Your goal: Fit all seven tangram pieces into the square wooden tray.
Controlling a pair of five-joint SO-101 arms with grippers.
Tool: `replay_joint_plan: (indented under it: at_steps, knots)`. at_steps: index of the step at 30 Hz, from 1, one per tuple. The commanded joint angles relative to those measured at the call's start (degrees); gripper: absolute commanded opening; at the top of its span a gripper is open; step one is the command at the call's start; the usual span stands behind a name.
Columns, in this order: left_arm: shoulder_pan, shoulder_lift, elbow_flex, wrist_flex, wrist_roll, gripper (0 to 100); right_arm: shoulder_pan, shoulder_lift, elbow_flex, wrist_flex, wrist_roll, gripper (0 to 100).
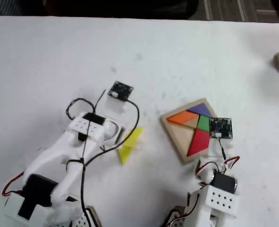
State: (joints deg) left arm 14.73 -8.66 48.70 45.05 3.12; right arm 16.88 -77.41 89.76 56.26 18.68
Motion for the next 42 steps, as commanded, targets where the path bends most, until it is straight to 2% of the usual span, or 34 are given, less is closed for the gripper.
replay_joint_plan:
  at_steps: [1,6,9,16,25,33,42]
  knots:
    - [0.5,-0.4,-0.4,-1.3,2.0,38,-0.4,-2.6,-0.3,1.1,1.0,11.8]
    - [1.4,0.0,-0.2,-1.3,1.9,38,-0.7,-2.9,0.3,1.1,1.1,11.9]
    - [1.5,3.9,-3.3,-0.4,-0.9,38,-0.7,-2.9,0.3,1.1,1.1,11.9]
    - [1.1,16.7,-16.2,9.7,-1.1,38,-0.6,-3.0,0.3,1.1,0.9,11.9]
    - [1.6,15.4,-14.8,9.1,-1.4,38,-0.6,-3.1,0.3,1.1,0.7,11.9]
    - [3.9,9.0,-8.2,3.9,-1.7,19,-0.6,-3.1,0.3,0.9,0.7,11.9]
    - [3.6,8.8,-8.2,4.0,-1.7,31,-0.6,-3.1,0.4,0.9,0.7,11.9]
